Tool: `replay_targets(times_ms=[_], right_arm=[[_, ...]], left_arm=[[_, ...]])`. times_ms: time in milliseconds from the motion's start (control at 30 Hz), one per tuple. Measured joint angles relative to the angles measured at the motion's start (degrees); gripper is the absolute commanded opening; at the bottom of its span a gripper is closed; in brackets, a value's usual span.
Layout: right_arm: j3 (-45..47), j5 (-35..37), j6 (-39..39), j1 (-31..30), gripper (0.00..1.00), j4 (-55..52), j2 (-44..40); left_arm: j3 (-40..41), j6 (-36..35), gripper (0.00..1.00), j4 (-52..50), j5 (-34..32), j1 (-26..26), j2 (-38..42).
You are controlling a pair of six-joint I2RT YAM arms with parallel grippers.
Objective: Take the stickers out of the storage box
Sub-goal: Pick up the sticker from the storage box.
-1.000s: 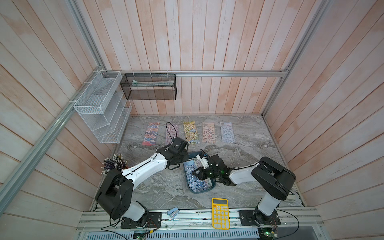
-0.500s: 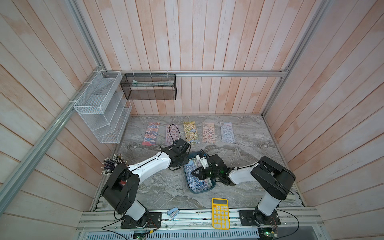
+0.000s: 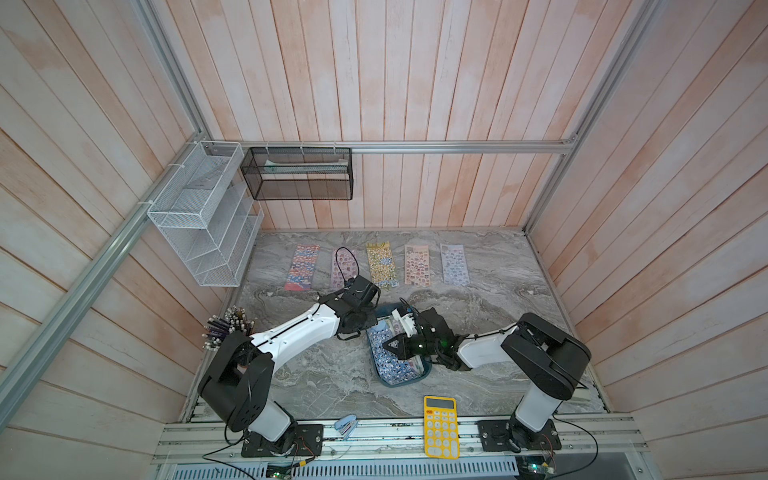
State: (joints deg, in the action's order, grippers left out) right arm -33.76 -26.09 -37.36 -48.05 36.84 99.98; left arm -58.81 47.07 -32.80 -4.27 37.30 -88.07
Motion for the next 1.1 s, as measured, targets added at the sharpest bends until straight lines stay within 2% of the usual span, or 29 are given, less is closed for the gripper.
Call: replay_targets(times_ms=[33, 267, 367, 500, 700, 867, 933, 1100], right_arm=[[0.00, 0.00, 0.00, 0.00, 0.00, 0.00, 0.00], [0.00, 0.00, 0.02, 0.00, 0.02, -0.09, 0.00], [-0.52, 0.15, 0.42, 0.00, 0.13, -1.97, -0.68], [-3.02, 2.12, 3.13, -0.02, 0.26, -10.01, -5.64], [-10.54, 6.45, 8.33, 0.63, 0.35, -20.92, -15.87], [-15.26, 11.69, 12.41, 2.25, 0.53, -28.52, -23.78], [-16.65, 13.90, 13.94, 3.23, 0.65, -31.82, -26.67], [-19.65, 17.16, 17.31, 7.02, 0.79, -38.51, -31.61]], left_arm=[[0.00, -0.07, 0.00, 0.00, 0.17, 0.00, 0.20], [0.00, -0.07, 0.00, 0.39, 1.25, 0.00, 0.35], [0.13, -0.37, 0.00, 1.57, 2.62, 0.00, 0.83], [0.24, -2.21, 0.00, 5.27, 5.16, 0.00, 3.19], [-1.66, -6.03, 0.00, 8.48, 7.91, -0.33, 6.40], [-4.04, -9.88, 0.00, 10.82, 9.01, -1.70, 10.62], [-4.52, -11.34, 0.00, 12.33, 9.51, -2.67, 13.11], [-7.41, -14.38, 0.00, 15.96, 11.30, -5.70, 17.46]])
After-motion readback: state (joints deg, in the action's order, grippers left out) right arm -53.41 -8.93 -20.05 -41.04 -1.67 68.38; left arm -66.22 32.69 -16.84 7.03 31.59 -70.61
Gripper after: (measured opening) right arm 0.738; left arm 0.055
